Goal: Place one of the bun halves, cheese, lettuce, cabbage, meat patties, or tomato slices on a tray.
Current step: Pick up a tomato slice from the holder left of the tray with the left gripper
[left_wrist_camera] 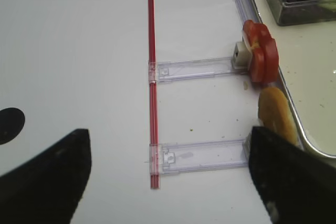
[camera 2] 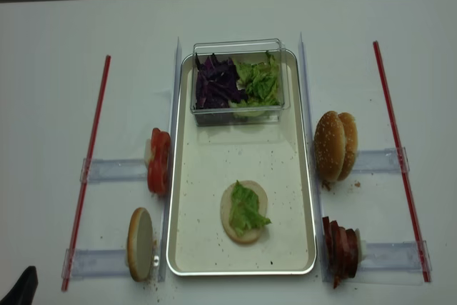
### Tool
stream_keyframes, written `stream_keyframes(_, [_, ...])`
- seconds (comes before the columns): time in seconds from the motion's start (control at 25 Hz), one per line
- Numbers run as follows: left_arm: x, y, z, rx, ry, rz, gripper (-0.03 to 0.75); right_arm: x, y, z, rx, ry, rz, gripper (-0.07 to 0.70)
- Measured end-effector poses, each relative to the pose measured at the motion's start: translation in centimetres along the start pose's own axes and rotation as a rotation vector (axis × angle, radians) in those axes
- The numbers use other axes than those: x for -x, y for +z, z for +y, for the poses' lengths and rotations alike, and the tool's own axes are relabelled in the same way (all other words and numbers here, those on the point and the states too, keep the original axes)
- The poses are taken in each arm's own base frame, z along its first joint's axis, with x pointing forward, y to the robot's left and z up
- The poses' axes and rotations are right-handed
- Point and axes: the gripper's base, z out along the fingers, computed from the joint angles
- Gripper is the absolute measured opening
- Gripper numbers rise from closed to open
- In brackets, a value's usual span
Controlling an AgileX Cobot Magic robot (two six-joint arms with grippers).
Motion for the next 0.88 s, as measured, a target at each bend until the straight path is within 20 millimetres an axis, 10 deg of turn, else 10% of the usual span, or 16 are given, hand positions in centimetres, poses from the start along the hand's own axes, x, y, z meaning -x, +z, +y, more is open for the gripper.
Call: stream_keyframes(0.88, [0.00, 0.00, 0.00, 0.000, -0.042, 0.000, 0.564, 0.00, 0.00, 0.00, 0.000, 0.000, 0.000, 0.676])
